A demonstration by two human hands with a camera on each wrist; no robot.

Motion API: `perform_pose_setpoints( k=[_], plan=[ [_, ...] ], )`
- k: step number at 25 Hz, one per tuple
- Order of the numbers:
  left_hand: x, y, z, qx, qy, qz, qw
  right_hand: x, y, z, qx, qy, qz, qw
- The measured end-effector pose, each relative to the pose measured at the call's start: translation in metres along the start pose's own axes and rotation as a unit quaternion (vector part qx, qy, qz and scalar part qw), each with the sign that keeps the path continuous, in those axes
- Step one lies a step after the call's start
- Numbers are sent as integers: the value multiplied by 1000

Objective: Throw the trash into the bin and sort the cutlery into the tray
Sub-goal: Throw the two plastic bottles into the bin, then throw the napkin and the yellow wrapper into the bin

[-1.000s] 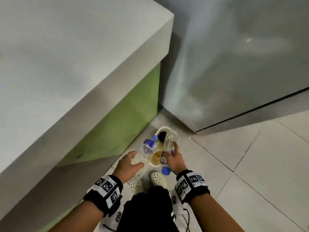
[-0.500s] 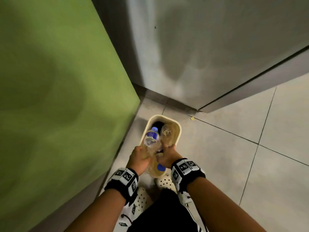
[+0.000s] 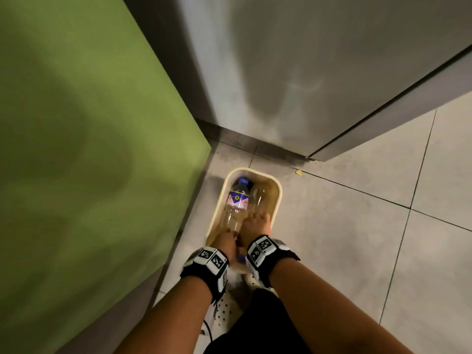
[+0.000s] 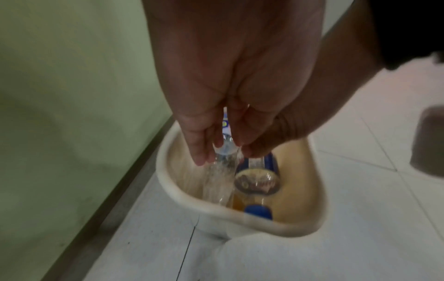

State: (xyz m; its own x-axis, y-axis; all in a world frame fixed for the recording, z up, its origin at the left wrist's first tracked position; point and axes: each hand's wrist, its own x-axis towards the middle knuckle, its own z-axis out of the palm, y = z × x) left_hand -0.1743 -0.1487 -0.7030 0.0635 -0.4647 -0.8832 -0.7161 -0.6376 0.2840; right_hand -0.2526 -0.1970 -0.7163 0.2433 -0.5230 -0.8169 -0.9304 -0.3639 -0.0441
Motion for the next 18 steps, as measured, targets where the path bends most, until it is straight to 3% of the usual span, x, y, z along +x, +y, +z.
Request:
perform_pose_setpoints(
  k=[4,10,15,18],
  plan=[
    [-82,15,-43,-85,93,-18,992,-66,8,-41,70,9,-21,997],
    [-266,57,-114,-222,155,6,963,-222,14,-158,155,27,-49,986],
    [-435,86,-166,-302,207,69,928,-356,-16,-257,80,43,-173,981],
    [-539,87,-185,-313,273,101,904,-434,-53,-319,38,35,-258,965]
  ],
)
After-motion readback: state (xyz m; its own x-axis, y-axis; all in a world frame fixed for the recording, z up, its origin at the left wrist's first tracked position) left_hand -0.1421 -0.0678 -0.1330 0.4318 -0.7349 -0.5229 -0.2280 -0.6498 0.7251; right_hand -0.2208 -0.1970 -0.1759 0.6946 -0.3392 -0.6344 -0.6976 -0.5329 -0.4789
